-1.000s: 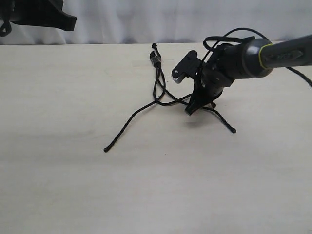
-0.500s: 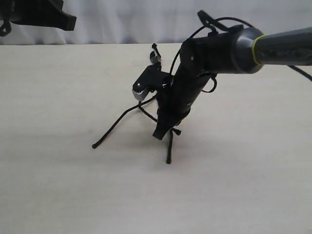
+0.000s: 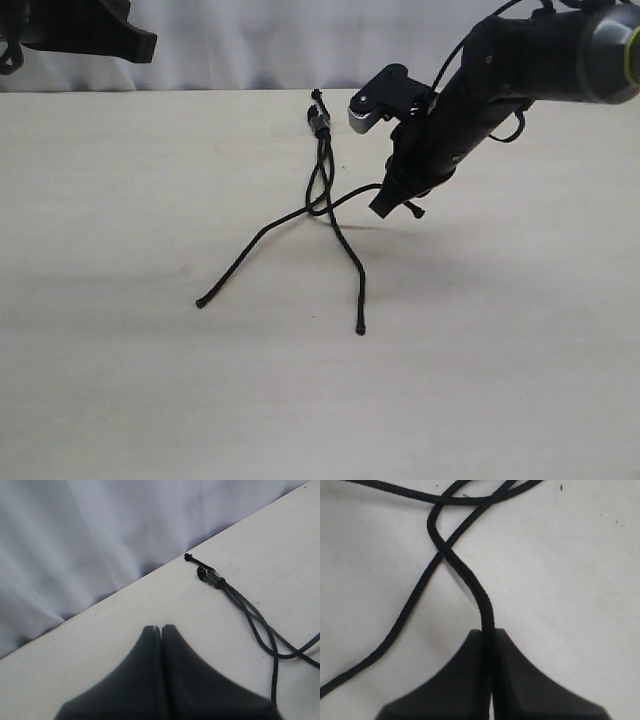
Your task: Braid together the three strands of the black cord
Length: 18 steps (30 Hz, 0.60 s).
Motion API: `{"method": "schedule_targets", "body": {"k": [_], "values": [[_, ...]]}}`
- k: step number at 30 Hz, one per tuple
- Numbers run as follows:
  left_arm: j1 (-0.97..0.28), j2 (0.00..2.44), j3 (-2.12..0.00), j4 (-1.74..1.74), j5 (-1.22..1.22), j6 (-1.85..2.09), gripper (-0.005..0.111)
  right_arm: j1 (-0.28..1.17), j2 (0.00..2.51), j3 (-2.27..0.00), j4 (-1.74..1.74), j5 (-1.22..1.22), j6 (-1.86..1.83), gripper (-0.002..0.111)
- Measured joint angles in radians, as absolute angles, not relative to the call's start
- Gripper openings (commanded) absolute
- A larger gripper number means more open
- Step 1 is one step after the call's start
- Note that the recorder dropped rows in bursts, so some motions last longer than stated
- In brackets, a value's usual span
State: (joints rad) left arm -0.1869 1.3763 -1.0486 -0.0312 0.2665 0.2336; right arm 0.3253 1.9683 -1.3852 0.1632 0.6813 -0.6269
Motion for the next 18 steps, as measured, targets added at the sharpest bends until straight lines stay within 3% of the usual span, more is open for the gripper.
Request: {"method": "schedule_targets", "body": {"k": [18], "values": [[-0.187, 1.376, -1.049, -0.031, 0.267, 0.234, 0.000, 0.282, 2.034, -1.385, 0.117, 0.601, -0.600, 0.005]]}}
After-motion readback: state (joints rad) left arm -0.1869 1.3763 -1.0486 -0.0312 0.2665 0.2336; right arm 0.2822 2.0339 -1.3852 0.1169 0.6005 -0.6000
